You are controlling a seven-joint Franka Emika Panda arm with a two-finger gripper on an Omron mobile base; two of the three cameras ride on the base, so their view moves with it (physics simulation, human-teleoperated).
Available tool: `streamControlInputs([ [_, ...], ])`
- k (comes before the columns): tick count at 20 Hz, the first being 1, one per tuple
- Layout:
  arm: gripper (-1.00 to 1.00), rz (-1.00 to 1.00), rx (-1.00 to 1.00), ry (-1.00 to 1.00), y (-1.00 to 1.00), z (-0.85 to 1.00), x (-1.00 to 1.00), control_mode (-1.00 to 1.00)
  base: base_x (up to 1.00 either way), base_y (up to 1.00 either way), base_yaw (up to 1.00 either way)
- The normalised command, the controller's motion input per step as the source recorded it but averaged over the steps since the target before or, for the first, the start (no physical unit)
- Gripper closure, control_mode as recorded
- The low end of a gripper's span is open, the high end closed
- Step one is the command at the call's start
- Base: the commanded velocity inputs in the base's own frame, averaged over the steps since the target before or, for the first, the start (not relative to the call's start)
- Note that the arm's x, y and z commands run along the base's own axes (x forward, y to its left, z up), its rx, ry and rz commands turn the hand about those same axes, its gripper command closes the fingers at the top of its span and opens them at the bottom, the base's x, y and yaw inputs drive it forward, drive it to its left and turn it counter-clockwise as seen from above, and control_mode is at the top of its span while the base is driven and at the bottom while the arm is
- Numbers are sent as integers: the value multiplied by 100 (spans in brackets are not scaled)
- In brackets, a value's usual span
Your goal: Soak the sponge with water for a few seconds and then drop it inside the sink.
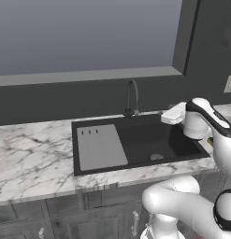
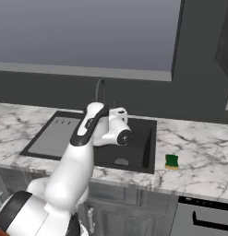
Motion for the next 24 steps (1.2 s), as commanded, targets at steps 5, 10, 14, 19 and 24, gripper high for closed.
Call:
streamControlInputs([
  [5, -100, 2, 0, 0, 11, 0, 15, -100, 0, 0, 0],
  [10, -100, 0, 0, 0, 4, 0, 11, -100, 0, 0, 0],
  [14, -100, 0, 0, 0, 0, 0, 13, -100, 0, 0, 0],
  [19, -100, 0, 0, 0, 0, -7, 15, -100, 0, 0, 0],
  [24, -100, 0, 0, 0, 0, -17, 21, -100, 0, 0, 0],
])
